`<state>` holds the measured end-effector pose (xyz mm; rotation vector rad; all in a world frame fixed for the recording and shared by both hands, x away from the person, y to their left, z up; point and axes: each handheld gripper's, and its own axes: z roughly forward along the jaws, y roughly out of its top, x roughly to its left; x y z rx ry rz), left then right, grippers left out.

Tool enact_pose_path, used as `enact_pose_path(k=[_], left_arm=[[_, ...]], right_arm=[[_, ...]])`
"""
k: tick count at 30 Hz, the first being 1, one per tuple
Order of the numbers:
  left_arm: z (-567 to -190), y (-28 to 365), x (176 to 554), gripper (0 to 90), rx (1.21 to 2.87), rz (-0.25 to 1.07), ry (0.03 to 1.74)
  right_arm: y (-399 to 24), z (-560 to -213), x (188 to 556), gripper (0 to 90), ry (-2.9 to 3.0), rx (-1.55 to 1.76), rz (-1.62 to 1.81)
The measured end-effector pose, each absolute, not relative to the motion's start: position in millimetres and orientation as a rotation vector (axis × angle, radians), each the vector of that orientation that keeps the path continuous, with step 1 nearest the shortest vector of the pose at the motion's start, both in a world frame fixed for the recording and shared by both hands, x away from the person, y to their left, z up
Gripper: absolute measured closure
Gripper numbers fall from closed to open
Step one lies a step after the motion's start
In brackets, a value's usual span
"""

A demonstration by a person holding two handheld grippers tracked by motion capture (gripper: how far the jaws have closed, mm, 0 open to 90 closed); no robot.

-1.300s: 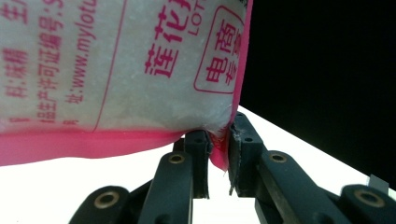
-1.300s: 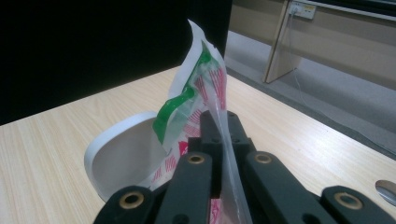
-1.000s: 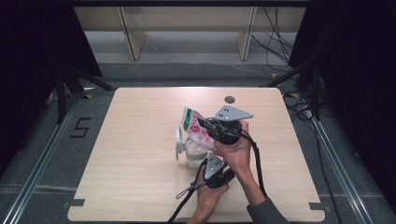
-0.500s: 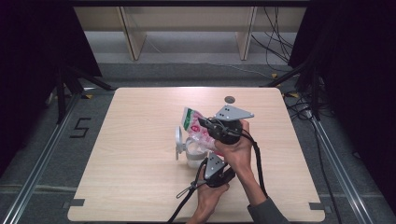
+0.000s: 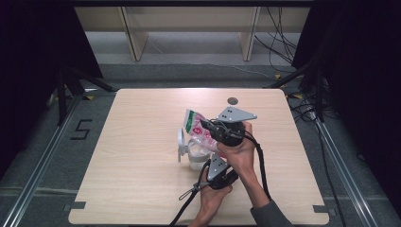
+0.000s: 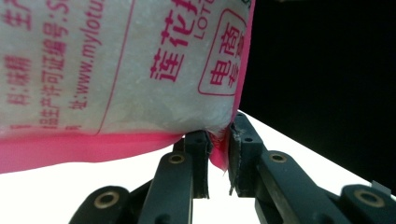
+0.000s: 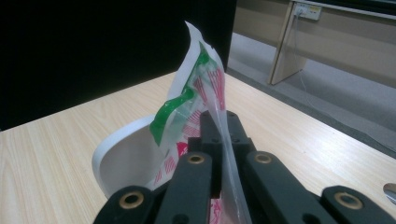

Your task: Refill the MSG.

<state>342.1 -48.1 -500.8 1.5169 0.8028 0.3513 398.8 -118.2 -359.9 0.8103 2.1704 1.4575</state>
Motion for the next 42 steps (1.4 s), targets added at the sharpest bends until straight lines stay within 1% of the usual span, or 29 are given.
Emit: enact_pose_path(k=[8,10,21,31,42], left_arm=[[-499.8,-47.7,341.8,79.3,1.506,0.350,0.813],[-499.8,-47.6,341.9,79.2,1.507,0.349,0.812],[-500.8,-48.1,342.0,79.3,1.504,0.349,0.809],[-503.1,-50.5,343.6,79.3,1.508,0.329,0.811],[-502.1,-48.9,344.1,79.4,1.493,0.331,0.811]], right_arm=[[-116.8,-359.2,397.8,90.0,2.173,0.811,1.460],[-117.2,-359.2,399.7,90.0,2.175,0.767,1.460],[-118.0,-359.2,399.0,90.0,2.174,0.804,1.465],[-122.5,-362.9,407.6,90.0,2.187,0.783,1.455],[-115.8,-362.3,405.6,90.0,2.194,0.749,1.451]])
